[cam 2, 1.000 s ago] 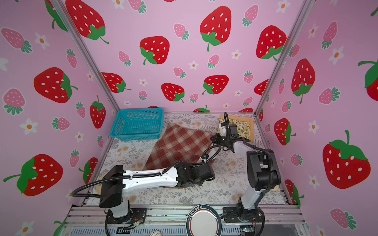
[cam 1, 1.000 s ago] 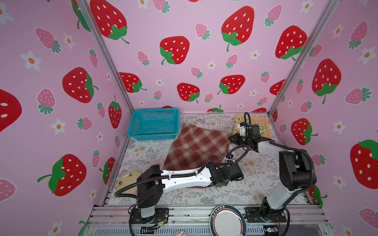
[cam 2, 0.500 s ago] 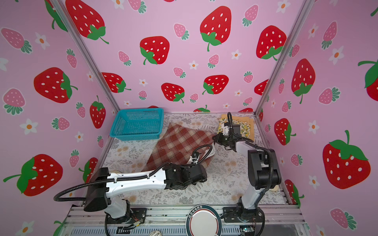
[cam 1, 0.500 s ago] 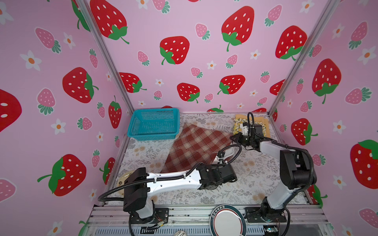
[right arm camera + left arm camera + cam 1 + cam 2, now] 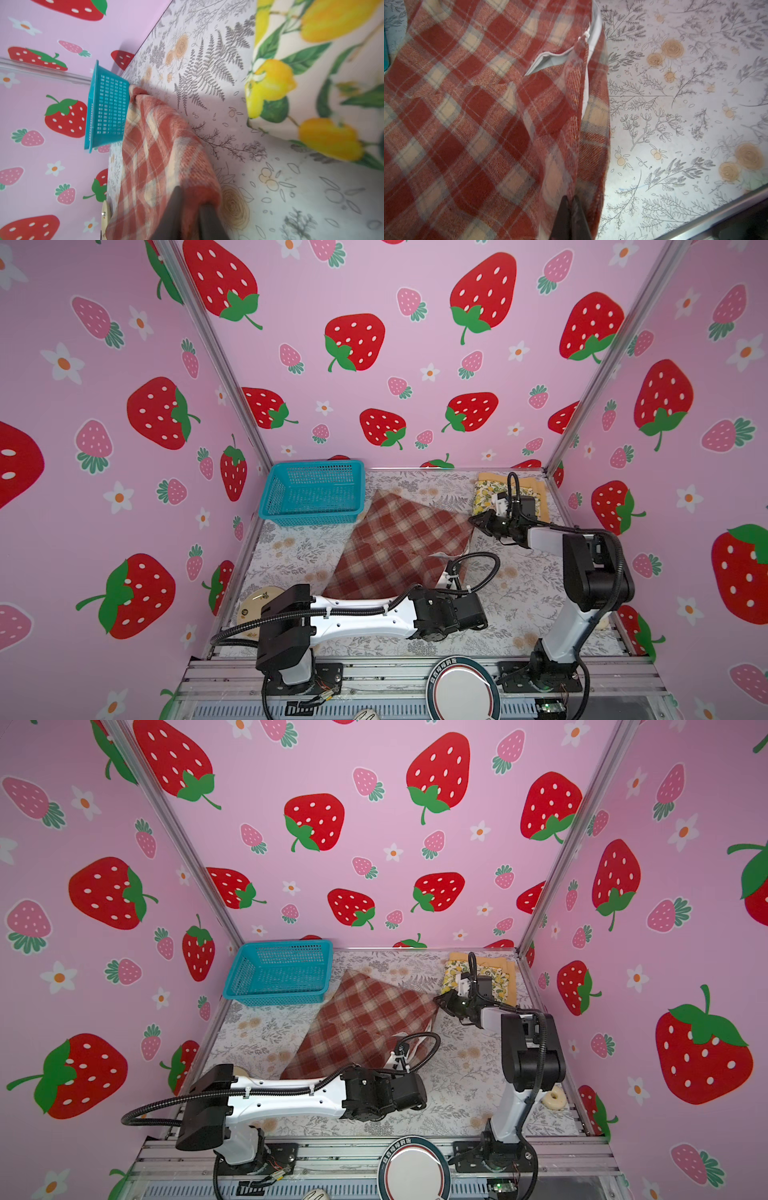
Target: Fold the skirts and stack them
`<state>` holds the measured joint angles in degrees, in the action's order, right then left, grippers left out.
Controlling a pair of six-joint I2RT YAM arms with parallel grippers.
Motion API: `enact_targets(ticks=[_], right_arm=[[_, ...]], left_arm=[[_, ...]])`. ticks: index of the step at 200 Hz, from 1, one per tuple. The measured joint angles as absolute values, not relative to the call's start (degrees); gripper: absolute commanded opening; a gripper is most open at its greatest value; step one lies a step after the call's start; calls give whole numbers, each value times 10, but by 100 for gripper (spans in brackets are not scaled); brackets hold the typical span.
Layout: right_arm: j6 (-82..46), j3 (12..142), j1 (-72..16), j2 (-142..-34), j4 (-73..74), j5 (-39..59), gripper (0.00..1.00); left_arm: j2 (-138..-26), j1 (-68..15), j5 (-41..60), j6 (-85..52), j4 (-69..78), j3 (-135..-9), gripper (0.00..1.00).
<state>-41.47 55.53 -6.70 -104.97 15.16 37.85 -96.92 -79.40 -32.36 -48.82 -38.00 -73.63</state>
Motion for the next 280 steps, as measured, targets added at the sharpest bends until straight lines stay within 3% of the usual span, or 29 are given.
enact_targets(ticks=[31, 57, 92, 111, 150, 206, 251, 280], right_arm=[[-416, 557, -66, -1056, 156, 375, 27], [-423, 557, -66, -1067, 167, 375, 13], [-423, 555, -66, -1065, 164, 366, 11], [-418, 549, -68, -1051, 150, 360, 0], [-405, 548, -69, -1018, 122, 354, 0], [-374, 561, -70, -971, 69, 335, 0], [-353, 563, -72, -1011, 36, 339, 0], [-344, 563, -71, -1025, 23, 325, 0]], left_arm=[[-970, -794, -325, -493, -380, -736, 0], [-970, -795, -325, -495, -380, -736, 0], [-970, -803, -340, -513, -392, -736, 0], [-969, -815, -363, -539, -418, -738, 0], [-968, -827, -408, -583, -473, -748, 0], [-981, -856, -505, -660, -610, -857, 0], [-952, -860, -474, -631, -513, -733, 0], [-947, -860, -441, -582, -455, -719, 0]])
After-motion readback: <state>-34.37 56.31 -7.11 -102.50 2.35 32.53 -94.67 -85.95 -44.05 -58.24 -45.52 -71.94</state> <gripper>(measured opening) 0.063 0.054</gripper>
